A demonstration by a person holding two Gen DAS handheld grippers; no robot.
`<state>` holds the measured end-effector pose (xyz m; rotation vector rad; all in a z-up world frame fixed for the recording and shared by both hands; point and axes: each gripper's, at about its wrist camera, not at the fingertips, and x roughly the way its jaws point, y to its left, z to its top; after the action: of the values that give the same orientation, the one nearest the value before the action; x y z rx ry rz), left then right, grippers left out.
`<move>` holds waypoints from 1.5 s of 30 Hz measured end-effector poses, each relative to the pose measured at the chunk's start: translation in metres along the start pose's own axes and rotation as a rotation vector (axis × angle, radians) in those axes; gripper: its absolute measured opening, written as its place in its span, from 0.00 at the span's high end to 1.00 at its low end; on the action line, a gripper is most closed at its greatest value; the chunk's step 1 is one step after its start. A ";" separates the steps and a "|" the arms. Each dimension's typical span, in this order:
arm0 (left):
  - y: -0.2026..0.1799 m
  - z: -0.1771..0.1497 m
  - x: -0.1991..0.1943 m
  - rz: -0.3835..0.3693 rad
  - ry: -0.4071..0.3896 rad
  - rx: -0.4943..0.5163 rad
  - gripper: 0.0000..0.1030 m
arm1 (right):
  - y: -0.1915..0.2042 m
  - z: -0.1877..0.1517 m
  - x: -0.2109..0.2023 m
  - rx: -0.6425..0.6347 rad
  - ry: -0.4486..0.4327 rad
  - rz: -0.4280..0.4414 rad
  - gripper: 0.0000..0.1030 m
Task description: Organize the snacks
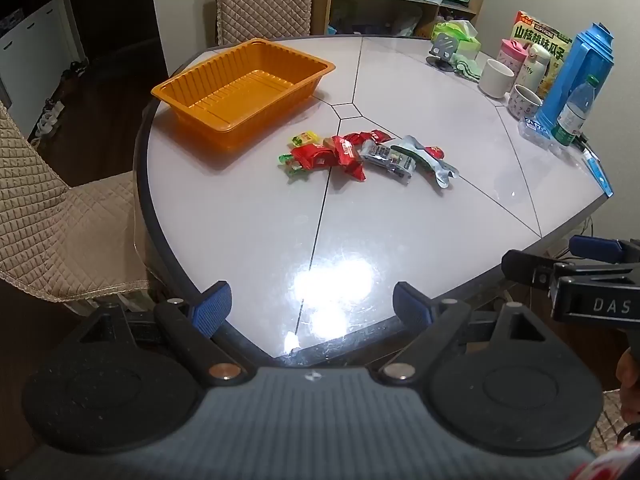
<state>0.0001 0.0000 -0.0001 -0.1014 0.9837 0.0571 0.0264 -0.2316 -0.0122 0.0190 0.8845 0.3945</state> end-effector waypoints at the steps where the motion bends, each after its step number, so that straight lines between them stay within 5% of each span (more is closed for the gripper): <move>1: 0.000 0.000 0.000 0.001 -0.001 0.000 0.16 | 0.000 0.000 0.000 0.000 0.000 0.001 0.00; 45: 0.000 0.000 -0.001 -0.001 -0.008 -0.002 0.16 | 0.003 0.002 -0.001 0.000 -0.003 -0.001 0.00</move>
<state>-0.0005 0.0000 0.0001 -0.1033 0.9760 0.0575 0.0265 -0.2293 -0.0093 0.0187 0.8817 0.3937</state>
